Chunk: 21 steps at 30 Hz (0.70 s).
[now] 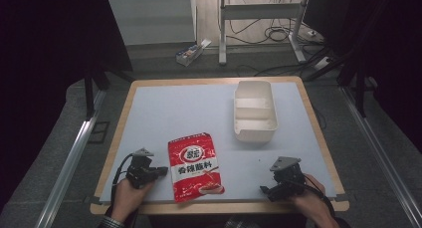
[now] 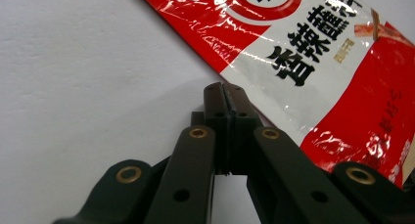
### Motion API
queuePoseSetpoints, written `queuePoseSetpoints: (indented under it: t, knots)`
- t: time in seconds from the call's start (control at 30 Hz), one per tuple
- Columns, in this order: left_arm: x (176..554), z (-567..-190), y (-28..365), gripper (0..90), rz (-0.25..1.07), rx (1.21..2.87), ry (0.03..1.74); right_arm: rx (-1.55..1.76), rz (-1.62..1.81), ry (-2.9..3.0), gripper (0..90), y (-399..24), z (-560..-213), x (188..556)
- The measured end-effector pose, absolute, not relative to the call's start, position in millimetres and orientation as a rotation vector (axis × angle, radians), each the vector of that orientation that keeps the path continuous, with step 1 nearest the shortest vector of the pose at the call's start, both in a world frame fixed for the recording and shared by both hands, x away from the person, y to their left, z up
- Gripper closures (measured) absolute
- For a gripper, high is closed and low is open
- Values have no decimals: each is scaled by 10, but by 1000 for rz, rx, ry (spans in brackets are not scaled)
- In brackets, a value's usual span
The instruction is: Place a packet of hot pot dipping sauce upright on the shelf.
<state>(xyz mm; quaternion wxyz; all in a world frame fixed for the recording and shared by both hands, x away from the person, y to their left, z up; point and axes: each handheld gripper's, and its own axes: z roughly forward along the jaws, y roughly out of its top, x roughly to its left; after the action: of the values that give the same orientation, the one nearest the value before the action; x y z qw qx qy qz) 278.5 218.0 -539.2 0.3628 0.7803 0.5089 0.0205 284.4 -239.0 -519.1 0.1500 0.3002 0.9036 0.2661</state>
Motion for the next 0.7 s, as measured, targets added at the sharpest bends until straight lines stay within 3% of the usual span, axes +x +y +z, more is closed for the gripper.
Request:
queuePoseSetpoints:
  t: [0.7]
  knots:
    - [2876, -5420, 2058, 899, 26, 1976, 1321, 854, 758, 2596, 38, -2358, -5192, 2852]
